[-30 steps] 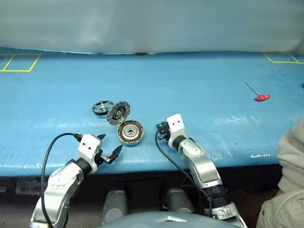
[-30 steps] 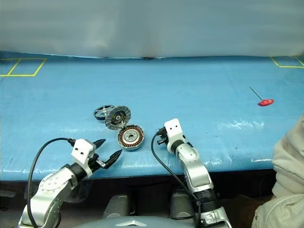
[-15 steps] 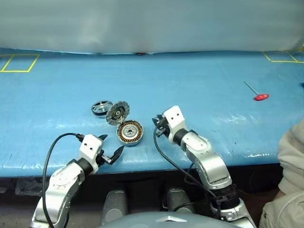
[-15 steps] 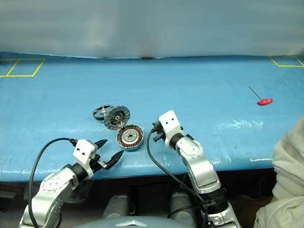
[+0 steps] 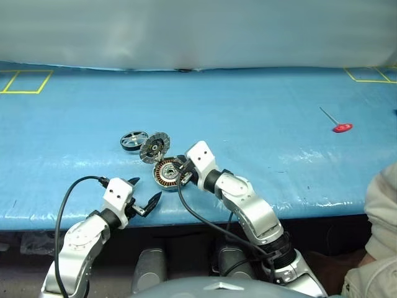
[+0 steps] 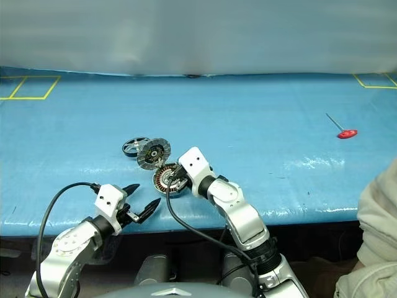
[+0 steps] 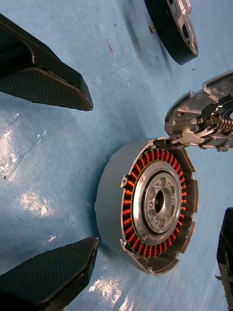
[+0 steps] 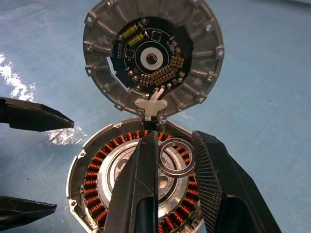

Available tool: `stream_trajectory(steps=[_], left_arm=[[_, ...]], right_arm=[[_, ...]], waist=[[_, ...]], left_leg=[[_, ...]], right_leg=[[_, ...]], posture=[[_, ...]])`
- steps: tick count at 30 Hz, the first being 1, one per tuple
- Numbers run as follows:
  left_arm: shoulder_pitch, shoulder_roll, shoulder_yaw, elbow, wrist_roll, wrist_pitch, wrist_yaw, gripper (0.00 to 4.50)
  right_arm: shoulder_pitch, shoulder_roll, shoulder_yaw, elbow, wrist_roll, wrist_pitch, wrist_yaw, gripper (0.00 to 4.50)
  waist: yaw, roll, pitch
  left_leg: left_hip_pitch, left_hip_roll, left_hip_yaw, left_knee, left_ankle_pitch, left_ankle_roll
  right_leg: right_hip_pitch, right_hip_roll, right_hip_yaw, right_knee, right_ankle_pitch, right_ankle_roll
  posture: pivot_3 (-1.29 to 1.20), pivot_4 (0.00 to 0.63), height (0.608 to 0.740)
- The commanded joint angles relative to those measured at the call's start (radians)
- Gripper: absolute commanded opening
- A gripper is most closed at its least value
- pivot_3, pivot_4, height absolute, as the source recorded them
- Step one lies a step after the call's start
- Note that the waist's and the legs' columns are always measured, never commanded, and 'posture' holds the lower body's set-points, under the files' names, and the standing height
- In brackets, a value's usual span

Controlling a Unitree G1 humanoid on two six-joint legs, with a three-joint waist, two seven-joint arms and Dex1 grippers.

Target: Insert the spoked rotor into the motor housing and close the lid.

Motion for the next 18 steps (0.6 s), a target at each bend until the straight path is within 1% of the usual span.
stream_trajectory(steps=[1, 18], left_arm=[[0.004, 0.002, 0.003, -0.046, 0.006, -0.017, 0.004, 4.5], [0.005, -0.001, 0.0, -0.043, 0.001, -0.018, 0.001, 4.5]], right_arm=[[-0.005, 0.017, 0.011, 0.006, 0.006, -0.04, 0.0, 0.67], [-0.027, 0.045, 0.05, 0.106, 0.001, -0.08, 0.006, 0.67]], waist=[[-0.001, 0.0, 0.0], [-0.001, 0.0, 0.0]], left_leg=[[0.0, 0.0, 0.0, 0.0, 0.0, 0.0], [0.0, 0.0, 0.0, 0.0, 0.0, 0.0]], right_leg=[[0.0, 0.0, 0.0, 0.0, 0.0, 0.0], [0.0, 0.0, 0.0, 0.0, 0.0, 0.0]], posture=[[0.0, 0.15, 0.74], [0.0, 0.15, 0.74]])
